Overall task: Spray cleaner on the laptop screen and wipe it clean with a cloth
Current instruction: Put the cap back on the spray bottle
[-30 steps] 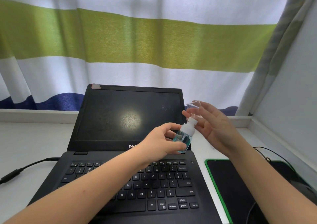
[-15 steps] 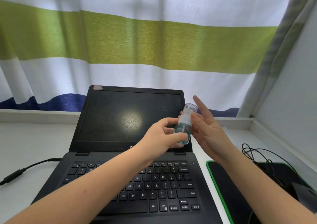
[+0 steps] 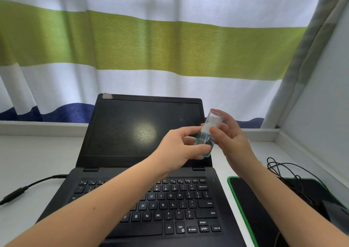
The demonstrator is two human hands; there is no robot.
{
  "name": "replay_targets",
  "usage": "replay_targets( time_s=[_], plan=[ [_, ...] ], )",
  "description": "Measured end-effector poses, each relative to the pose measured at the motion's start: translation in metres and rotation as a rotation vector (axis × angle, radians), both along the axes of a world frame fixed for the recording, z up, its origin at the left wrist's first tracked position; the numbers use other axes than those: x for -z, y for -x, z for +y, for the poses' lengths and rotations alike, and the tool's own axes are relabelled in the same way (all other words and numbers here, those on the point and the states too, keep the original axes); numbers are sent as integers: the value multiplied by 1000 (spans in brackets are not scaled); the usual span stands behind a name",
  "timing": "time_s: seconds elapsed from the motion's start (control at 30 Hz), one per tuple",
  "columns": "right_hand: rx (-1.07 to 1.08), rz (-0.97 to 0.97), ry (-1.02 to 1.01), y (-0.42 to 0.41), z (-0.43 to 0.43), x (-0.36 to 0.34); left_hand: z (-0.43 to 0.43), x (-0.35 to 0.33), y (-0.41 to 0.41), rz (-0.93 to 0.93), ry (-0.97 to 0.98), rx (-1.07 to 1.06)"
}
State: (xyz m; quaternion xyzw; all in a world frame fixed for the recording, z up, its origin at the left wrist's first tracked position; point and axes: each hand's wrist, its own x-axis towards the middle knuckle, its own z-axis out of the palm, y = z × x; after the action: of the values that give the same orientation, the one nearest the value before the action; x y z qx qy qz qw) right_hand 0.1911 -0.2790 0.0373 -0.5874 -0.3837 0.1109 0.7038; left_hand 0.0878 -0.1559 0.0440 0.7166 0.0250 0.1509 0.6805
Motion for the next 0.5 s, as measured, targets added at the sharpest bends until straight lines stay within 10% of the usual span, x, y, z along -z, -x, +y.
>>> replay_targets(
  time_s=[0.5],
  plan=[
    [485, -95, 310, -64, -14, 5, 34, 16, 18, 122, -278, -164]
  ],
)
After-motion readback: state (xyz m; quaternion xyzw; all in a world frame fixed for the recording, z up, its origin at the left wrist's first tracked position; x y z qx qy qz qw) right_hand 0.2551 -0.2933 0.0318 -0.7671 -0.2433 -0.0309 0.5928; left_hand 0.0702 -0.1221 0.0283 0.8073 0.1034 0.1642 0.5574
